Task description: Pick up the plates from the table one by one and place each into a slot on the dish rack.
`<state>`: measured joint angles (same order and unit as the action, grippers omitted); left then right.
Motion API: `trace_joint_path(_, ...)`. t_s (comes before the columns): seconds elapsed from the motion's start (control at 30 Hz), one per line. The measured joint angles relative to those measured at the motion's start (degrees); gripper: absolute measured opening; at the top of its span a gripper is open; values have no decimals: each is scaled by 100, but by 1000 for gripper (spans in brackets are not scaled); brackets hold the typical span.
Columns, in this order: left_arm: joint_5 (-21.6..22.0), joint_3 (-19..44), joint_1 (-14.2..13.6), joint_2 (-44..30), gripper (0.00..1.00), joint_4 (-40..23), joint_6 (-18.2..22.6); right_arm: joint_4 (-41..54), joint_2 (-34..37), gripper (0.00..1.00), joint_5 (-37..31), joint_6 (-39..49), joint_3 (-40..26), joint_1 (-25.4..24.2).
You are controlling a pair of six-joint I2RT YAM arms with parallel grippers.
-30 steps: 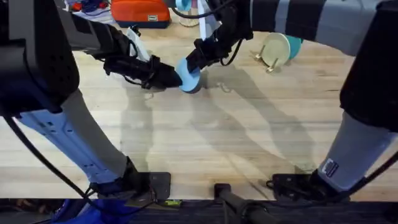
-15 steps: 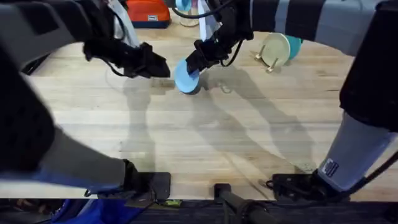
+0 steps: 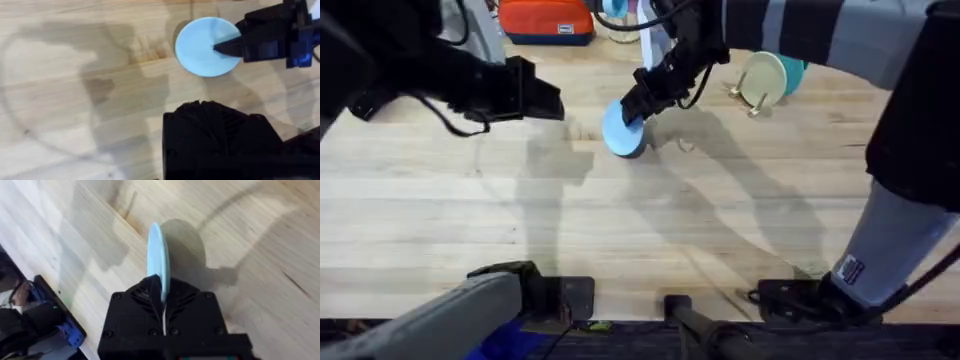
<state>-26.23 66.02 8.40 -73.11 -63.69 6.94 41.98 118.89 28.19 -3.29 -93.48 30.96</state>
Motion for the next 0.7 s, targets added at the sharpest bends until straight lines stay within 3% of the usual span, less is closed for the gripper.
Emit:
trace_joint_path(0.33,639,0,0,917,41,-434,15,848,-366,29,-984,622,-382,24)
trace_joint_path(0.7,804,0,0,1419,49,-700,20,1558,-1019,29,-1851,1326,-1161,8)
